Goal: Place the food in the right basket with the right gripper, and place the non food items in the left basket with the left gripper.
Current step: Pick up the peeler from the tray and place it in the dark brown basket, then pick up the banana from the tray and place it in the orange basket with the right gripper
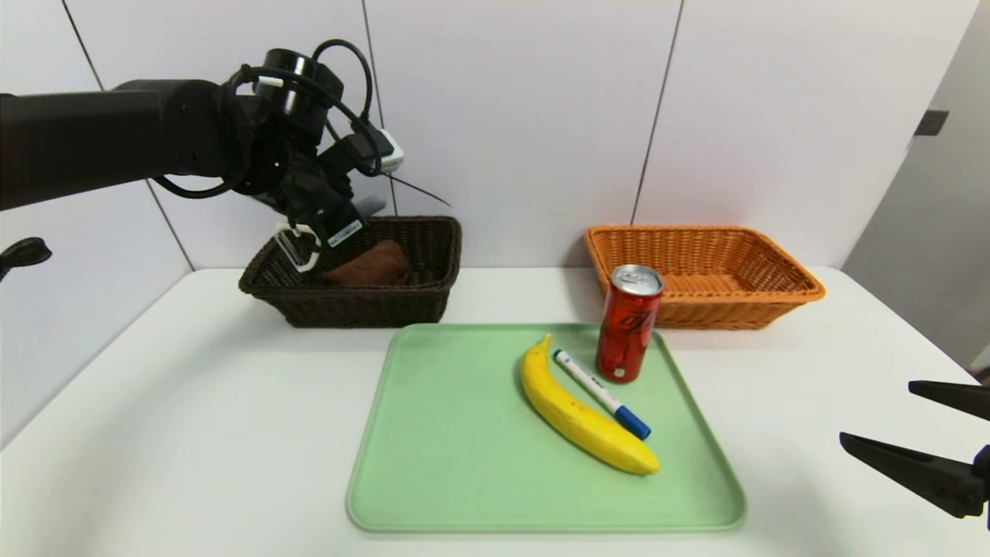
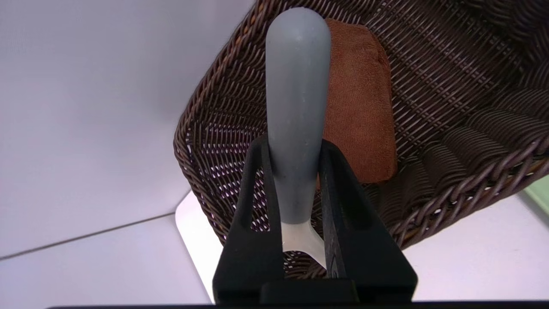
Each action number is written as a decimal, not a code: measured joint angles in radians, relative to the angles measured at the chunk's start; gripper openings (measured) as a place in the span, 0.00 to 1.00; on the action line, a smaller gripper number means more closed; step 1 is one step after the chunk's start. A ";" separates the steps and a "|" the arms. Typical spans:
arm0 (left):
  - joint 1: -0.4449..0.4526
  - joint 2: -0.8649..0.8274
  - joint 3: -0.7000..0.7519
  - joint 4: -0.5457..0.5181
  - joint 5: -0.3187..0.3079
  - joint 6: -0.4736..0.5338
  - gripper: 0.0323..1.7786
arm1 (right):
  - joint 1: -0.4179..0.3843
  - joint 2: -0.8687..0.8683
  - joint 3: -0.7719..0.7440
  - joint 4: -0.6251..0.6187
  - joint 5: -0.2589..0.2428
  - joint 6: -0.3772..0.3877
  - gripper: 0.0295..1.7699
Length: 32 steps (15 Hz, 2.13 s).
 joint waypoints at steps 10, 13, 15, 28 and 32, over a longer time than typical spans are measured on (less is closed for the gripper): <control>0.049 0.101 0.000 -0.158 0.000 0.142 0.15 | 0.000 -0.003 0.007 0.000 -0.007 0.000 0.99; 0.062 0.129 0.000 -0.159 0.000 0.138 0.15 | 0.000 -0.003 0.013 -0.001 -0.009 0.000 0.99; 0.067 0.141 0.000 -0.158 -0.001 0.134 0.15 | 0.000 -0.003 0.013 -0.001 -0.010 0.000 0.99; 0.031 0.108 -0.005 -0.158 0.033 -0.144 0.77 | -0.003 -0.017 0.016 0.001 -0.019 0.001 0.99; -0.062 0.041 -0.005 -0.091 0.098 -0.372 0.85 | -0.005 -0.029 0.022 0.000 -0.030 0.002 0.99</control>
